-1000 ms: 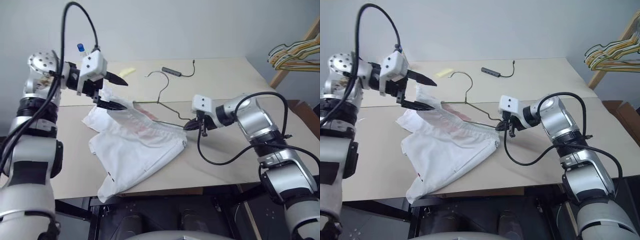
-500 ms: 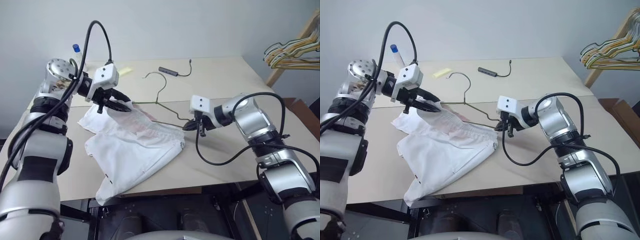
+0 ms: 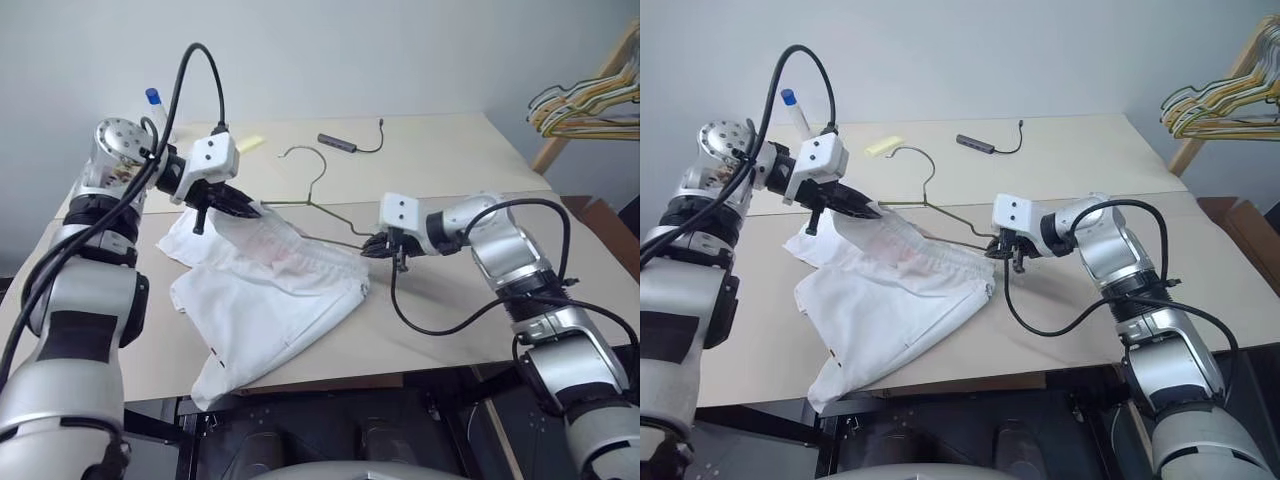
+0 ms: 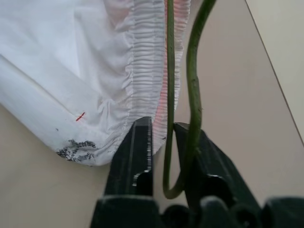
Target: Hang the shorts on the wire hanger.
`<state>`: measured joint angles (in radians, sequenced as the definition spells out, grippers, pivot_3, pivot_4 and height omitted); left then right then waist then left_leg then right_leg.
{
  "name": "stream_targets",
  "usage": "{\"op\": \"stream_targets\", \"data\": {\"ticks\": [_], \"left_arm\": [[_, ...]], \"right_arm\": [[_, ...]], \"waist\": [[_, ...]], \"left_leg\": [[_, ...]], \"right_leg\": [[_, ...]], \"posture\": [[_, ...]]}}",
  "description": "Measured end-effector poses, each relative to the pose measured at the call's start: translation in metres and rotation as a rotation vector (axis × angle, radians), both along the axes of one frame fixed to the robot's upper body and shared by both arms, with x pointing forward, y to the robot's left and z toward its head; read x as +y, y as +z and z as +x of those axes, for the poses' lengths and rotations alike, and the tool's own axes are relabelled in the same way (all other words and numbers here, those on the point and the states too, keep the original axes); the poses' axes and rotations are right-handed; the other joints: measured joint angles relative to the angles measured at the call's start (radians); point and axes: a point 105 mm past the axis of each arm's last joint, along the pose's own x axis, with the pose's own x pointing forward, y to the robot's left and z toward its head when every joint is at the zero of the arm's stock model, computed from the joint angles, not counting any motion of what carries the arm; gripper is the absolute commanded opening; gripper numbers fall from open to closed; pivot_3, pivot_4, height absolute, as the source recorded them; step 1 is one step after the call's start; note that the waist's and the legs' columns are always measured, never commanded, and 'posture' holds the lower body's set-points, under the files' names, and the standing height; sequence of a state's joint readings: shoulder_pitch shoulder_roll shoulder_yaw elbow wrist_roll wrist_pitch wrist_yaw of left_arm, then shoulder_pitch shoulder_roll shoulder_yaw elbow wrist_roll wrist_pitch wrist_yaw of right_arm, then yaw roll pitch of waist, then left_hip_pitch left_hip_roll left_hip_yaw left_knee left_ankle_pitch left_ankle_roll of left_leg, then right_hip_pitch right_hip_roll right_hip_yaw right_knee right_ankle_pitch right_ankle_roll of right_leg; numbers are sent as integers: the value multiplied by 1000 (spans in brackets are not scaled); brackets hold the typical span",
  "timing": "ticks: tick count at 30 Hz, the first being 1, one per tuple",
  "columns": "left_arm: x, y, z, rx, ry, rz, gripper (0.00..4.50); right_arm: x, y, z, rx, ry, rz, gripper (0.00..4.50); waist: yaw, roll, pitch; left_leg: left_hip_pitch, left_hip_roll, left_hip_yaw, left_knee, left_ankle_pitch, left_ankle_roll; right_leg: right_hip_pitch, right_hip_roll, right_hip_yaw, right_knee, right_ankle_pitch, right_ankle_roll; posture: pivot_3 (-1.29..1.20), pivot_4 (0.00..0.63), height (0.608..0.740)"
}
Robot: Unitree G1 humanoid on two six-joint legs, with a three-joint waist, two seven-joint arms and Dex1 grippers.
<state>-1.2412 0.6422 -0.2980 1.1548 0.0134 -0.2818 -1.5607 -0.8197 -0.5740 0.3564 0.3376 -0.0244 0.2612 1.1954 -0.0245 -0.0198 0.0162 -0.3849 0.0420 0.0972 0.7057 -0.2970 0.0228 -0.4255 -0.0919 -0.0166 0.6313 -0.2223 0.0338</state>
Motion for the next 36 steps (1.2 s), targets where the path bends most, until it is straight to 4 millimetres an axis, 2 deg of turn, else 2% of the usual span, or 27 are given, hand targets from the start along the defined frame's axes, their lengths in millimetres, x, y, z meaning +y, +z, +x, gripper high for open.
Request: {"op": "stream_targets", "data": {"ticks": [4, 7, 8, 13, 15, 17, 19, 25, 31, 36], "left_arm": [[2, 2, 2, -18, 20, 2, 0], [7, 3, 3, -17, 38, -7, 0], [10, 3, 2, -17, 45, -2, 0], [14, 4, 4, -39, 61, 2, 0], [15, 4, 5, -46, 79, -6, 0], [18, 6, 7, -58, 98, -17, 0], [18, 8, 8, -67, 104, -27, 0], [18, 14, 8, -84, 107, -47, 0], [20, 17, 8, -90, 113, -57, 0], [21, 17, 8, -90, 115, -57, 0]], "right_arm": [[-5, 8, 6, -36, -48, 38, 3210], [-25, 21, 19, -90, -164, 97, 4246], [-32, 25, 22, -98, -201, 118, 4470], [-60, 38, 23, -34, -357, 249, 4470], [-70, 27, 13, 54, -401, 280, 4470], [-70, 11, 2, 176, -433, 317, 4470], [-60, 0, -6, 311, -468, 386, 4470], [-11, -26, -22, 631, -521, 589, 4470], [6, -51, -20, 736, -603, 592, 4470], [14, -60, -17, 778, -621, 615, 2825]], "waist": [[-2, 0, 0], [-5, 0, 0], [-6, 0, 0], [-15, 0, 0], [-16, 0, 0], [-19, 0, 0], [-26, 0, 0], [-33, 0, 0], [-28, 0, 0], [-26, 0, 0]], "left_leg": [[0, 0, 0, 0, 0, 0], [0, 0, 0, 0, 0, -1], [0, 0, 0, 0, 0, -1], [0, 0, 0, 0, 0, 0], [0, 0, 0, 0, 0, 0], [0, 0, -1, 0, -1, 1], [1, 0, 0, 0, -1, 2], [1, 1, -1, 0, -1, 2], [0, 0, -1, 1, -1, 2], [0, 0, -2, 1, -1, 2]], "right_leg": [[0, 0, 0, 0, 0, 0], [0, 0, 0, 0, 0, 0], [0, 0, 0, 0, 0, 0], [1, 0, 0, 0, 0, 0], [1, 0, 0, 0, 0, 0], [1, 0, 0, 0, 0, 0], [0, 0, 1, 0, 0, 0], [1, 1, 0, 1, 0, 0], [1, 0, 0, 2, 1, 1], [1, 0, 1, 1, 1, 1]], "posture": [[-2, 0, 740], [-7, 0, 740], [-8, 0, 740], [-10, 0, 740], [-10, 0, 740], [-4, 0, 740], [-5, 0, 740], [-4, 0, 740], [9, 0, 740], [18, 0, 740]]}}
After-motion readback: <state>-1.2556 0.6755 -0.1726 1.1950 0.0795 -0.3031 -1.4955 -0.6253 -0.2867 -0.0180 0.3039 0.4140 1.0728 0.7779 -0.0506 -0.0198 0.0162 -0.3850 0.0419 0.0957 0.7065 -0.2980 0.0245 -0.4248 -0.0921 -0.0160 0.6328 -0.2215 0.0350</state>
